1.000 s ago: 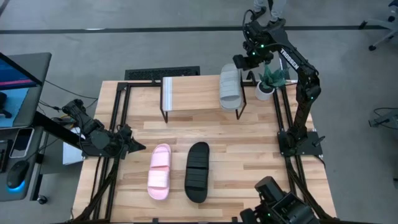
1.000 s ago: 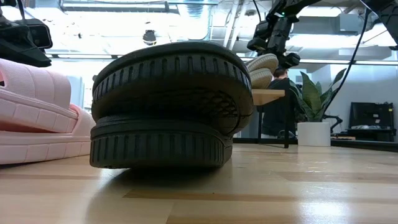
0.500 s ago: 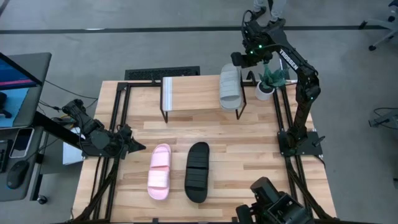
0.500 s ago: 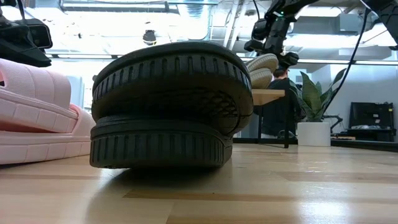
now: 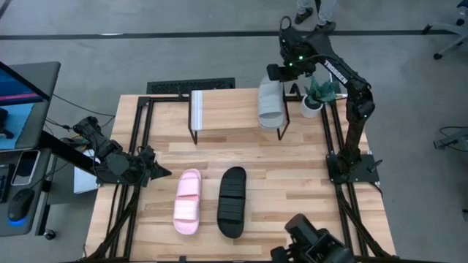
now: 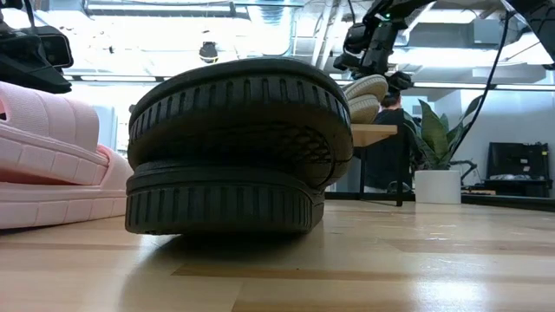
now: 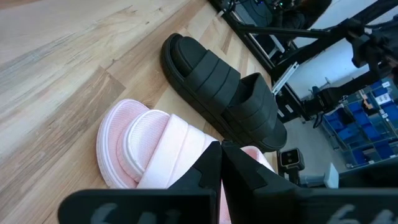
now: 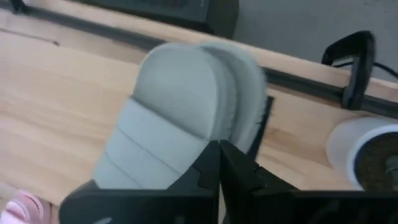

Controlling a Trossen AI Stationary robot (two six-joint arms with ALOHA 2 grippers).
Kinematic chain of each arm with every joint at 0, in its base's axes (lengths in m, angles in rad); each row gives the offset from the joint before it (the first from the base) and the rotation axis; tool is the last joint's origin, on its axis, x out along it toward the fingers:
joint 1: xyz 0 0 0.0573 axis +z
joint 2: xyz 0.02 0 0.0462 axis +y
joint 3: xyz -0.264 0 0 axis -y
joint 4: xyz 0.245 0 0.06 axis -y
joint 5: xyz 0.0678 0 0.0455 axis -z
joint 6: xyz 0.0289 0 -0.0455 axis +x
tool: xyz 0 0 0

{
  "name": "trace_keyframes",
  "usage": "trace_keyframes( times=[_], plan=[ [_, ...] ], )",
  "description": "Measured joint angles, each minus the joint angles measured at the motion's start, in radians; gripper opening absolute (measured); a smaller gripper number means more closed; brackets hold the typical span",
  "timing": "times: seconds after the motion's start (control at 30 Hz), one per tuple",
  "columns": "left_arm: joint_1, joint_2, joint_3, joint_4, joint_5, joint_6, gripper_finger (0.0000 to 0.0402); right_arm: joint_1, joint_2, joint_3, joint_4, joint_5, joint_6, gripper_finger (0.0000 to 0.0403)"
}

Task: Pick and place slides into the shelf
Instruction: Put the gray pair of slides on the shelf

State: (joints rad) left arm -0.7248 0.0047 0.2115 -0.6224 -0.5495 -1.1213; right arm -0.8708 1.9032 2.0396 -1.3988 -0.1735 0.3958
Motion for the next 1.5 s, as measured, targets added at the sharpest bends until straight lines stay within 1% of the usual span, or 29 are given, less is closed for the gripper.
trace_keyframes(
  times=[0.27,0.43,0.7,0.9,1.3,1.5],
  plan=[
    [0.0,0.0,0.0,0.001,0.001,-0.004,0.0,0.057,0.056,0.006,0.009,0.008,-0.036,0.0],
    [0.0,0.0,0.0,0.003,0.003,-0.013,0.0,0.055,0.051,0.003,0.013,0.01,-0.039,0.0],
    [0.0,0.0,0.0,0.003,0.002,-0.012,0.0,0.051,0.027,-0.001,0.014,0.011,-0.087,0.0],
    [0.0,0.0,0.0,0.003,0.002,-0.012,0.0,0.065,0.025,-0.001,0.013,0.0,-0.134,0.0],
    [0.0,0.0,0.0,0.002,0.002,-0.012,0.0,0.087,0.024,-0.002,0.028,-0.012,-0.174,0.0],
    [0.0,0.0,0.0,0.002,0.002,-0.012,0.0,0.086,0.027,0.034,0.035,-0.02,-0.186,0.0]
  ],
)
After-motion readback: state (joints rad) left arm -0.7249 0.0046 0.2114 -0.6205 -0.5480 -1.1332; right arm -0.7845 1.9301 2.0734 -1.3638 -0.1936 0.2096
